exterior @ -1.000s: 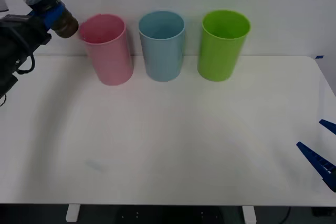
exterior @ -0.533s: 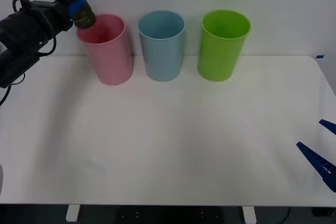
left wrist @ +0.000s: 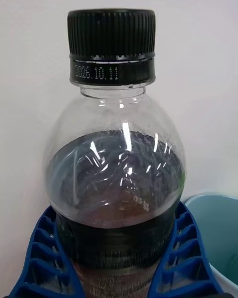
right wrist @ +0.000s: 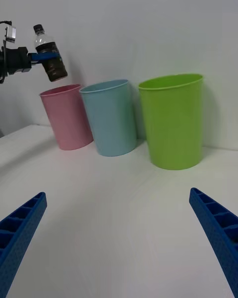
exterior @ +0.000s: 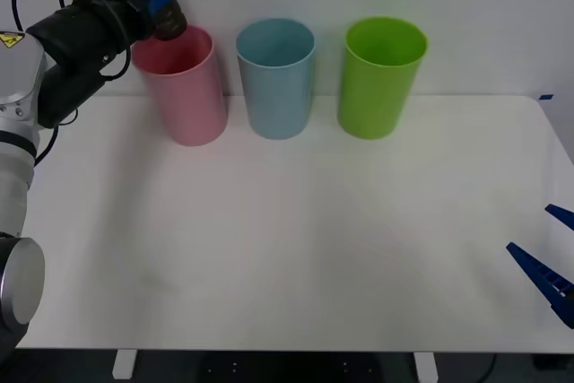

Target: Grasp the object on the table and drop it into the matching bin: aluminum can to the light blue bin, PET bottle to the pink bin.

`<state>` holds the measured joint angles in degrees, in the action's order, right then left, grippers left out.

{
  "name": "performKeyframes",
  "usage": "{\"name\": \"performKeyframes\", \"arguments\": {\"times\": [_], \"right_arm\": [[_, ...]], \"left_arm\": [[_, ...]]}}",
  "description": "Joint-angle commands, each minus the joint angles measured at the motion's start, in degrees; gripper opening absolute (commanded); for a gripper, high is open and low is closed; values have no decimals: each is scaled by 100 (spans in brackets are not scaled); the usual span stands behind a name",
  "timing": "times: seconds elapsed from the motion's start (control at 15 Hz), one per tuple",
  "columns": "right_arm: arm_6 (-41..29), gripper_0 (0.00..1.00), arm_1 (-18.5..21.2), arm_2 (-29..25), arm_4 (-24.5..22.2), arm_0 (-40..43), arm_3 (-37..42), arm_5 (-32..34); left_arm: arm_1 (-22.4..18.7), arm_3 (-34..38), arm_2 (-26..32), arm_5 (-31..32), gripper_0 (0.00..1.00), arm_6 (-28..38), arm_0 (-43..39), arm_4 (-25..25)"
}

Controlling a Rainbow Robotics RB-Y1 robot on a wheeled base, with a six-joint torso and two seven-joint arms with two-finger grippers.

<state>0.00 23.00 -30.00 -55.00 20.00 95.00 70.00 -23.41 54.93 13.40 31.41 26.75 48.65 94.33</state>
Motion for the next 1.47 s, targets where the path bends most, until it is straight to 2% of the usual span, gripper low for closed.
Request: {"name": "performKeyframes", "arguments": {"times": [0.07,0.13,0.2,0.27,0.33,0.4,0.73,0.93,1.27,1.47], "right_arm": [[0,100,0,0,0,0,0,0],[0,100,0,0,0,0,0,0],[0,100,0,0,0,0,0,0],[0,100,0,0,0,0,0,0],[0,100,0,0,0,0,0,0],[0,100,0,0,0,0,0,0],[0,100,0,0,0,0,0,0],[0,100,0,0,0,0,0,0],[0,100,0,0,0,0,0,0],[0,100,0,0,0,0,0,0]], "left_arm": [[47,0,58,-3,2,-56,4,77],[47,0,76,-3,4,-56,4,77],[47,0,76,-3,11,-56,4,77],[47,0,58,-3,33,-65,4,59],[47,0,76,-3,88,-65,4,42],[47,0,58,-3,100,-65,4,33],[47,0,76,15,100,-65,-22,-37],[-14,35,76,138,100,-152,-180,-406],[-111,1090,84,217,100,-240,-1191,-1347],[-120,1890,251,287,100,-293,-1929,-1681]]}}
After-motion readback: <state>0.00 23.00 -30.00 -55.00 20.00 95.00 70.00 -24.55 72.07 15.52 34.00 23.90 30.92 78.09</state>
